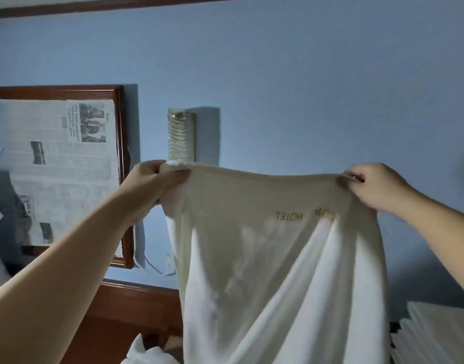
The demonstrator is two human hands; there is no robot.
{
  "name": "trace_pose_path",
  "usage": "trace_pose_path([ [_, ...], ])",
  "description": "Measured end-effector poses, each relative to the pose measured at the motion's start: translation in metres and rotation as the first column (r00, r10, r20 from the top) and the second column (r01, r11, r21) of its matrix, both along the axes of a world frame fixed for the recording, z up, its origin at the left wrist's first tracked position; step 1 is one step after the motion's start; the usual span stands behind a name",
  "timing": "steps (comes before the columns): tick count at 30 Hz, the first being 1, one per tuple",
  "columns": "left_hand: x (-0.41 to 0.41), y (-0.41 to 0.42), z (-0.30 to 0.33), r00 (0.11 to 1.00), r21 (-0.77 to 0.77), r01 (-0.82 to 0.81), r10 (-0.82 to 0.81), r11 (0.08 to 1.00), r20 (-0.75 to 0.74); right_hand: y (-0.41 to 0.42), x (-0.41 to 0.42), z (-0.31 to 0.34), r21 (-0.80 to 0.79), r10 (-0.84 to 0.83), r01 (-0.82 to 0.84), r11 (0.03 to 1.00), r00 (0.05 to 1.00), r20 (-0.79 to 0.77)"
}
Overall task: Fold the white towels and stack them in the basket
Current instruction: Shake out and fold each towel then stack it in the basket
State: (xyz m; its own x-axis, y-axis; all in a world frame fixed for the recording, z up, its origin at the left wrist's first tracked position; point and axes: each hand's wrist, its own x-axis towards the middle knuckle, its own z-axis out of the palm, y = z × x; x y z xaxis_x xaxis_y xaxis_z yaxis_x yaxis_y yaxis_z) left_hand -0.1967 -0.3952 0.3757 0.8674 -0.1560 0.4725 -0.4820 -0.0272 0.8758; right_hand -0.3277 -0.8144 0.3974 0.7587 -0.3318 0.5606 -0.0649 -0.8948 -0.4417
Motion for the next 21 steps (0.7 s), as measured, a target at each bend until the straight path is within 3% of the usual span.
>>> trace_pose_path([
  [3, -0.024, -0.039, 0.017, 0.988, 0.068, 0.152, -0.149, 0.986, -0.044, 0.007, -0.003, -0.031, 0.001, -0.127, 0.129, 0.992, 0.979, -0.161],
  [5, -0.035, -0.068, 0.024, 0.985, 0.1, 0.172, -0.168, 0.98, -0.046, 0.031, -0.012, -0.05, 0.108, -0.077, 0.103, 0.989, 0.972, -0.22],
  [8, -0.051, -0.114, 0.023, 0.978, 0.173, 0.197, -0.18, 0.965, -0.107, 0.098, -0.039, -0.079, 0.415, 0.126, -0.07, 0.907, 0.986, -0.11],
  [10, -0.06, -0.143, 0.015, 0.976, 0.27, 0.208, -0.181, 0.94, -0.122, 0.144, -0.054, -0.1, 0.475, 0.206, -0.158, 0.866, 0.977, -0.049],
  [13, -0.071, -0.176, 0.007, 0.99, 0.46, 0.131, -0.137, 0.878, -0.02, 0.176, -0.048, -0.126, 0.467, 0.052, -0.061, 0.882, 0.998, 0.031],
  [17, -0.088, -0.205, 0.013, 0.964, 0.644, 0.099, -0.234, 0.759, 0.129, 0.155, -0.023, -0.138, 0.384, -0.193, 0.124, 0.915, 0.97, 0.146],
  [21, -0.09, -0.215, 0.018, 0.942, 0.709, 0.216, -0.334, 0.671, 0.028, 0.119, -0.022, -0.14, 0.317, -0.127, 0.079, 0.945, 0.983, 0.135],
])
